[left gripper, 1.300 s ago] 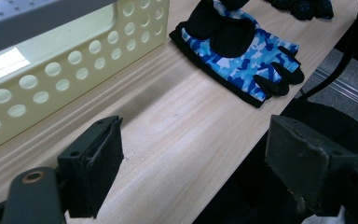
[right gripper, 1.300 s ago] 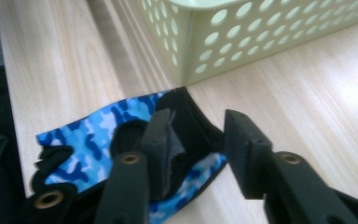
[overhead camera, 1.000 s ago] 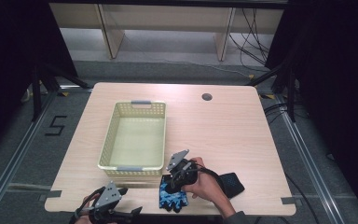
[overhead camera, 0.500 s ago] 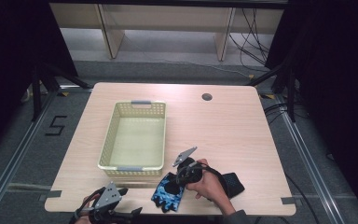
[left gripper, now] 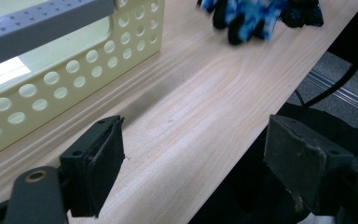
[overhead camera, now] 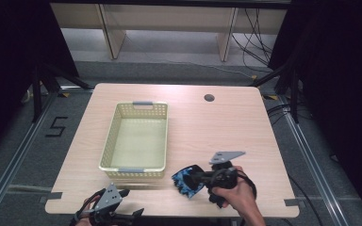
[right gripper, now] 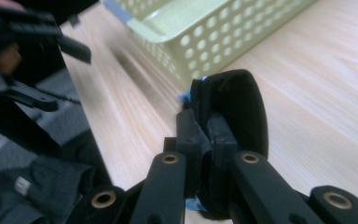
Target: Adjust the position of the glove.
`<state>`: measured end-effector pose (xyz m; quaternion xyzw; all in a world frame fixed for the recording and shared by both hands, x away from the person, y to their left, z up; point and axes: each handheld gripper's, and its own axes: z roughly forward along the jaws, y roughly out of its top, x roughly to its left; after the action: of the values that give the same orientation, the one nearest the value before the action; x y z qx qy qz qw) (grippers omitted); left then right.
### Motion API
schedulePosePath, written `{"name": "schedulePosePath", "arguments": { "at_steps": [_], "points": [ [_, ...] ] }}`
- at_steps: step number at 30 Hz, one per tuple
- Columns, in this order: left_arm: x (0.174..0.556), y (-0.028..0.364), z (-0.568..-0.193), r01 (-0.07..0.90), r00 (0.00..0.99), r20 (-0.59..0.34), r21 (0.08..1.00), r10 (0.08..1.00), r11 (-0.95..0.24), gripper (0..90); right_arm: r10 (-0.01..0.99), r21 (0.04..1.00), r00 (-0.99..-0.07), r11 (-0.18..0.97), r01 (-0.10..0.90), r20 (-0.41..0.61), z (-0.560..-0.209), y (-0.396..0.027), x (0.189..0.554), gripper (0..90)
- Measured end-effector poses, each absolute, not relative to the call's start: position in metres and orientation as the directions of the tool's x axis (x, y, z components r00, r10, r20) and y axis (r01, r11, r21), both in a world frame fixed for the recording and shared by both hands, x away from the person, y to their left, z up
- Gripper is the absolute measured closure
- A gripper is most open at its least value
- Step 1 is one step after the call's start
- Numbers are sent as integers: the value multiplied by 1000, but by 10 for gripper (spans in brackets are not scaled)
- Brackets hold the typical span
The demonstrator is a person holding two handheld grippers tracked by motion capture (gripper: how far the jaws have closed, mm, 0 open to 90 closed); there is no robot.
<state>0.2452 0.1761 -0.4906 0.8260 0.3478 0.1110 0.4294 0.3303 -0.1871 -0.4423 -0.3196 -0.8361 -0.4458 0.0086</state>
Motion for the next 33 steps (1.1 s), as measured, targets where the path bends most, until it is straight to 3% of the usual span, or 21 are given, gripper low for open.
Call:
{"name": "schedulePosePath", "arguments": {
  "at_steps": [1,2,3,6,10,18,23,25,33],
  "points": [
    [246,177,-491,454,749,-83,787,658,-418,194,534,742,-786,380,552,311,-440,-197,327,867],
    [243,172,-493,481,726,-129,798,676,-364,194,573,727,-743,335,599,348,-438,-206,320,867],
    [244,173,-493,468,738,-97,787,668,-403,194,570,759,-750,307,574,336,-439,-216,320,867],
    [242,167,-493,459,756,-103,788,647,-410,194,595,754,-686,192,629,420,-438,-246,305,866],
    [241,162,-491,438,773,-79,784,629,-440,194,599,763,-677,161,626,428,-438,-258,300,866],
    [241,144,-485,438,791,-108,788,602,-433,195,599,748,-649,122,653,469,-441,-278,289,866],
    [246,135,-484,408,801,-75,794,593,-451,196,587,743,-654,127,657,478,-450,-288,287,866],
    [246,127,-480,398,805,-80,808,589,-434,197,577,701,-614,98,707,538,-453,-291,286,865],
    [254,115,-479,373,828,-59,801,558,-468,221,629,668,-598,162,726,497,-472,-305,304,863]
  ]
}}
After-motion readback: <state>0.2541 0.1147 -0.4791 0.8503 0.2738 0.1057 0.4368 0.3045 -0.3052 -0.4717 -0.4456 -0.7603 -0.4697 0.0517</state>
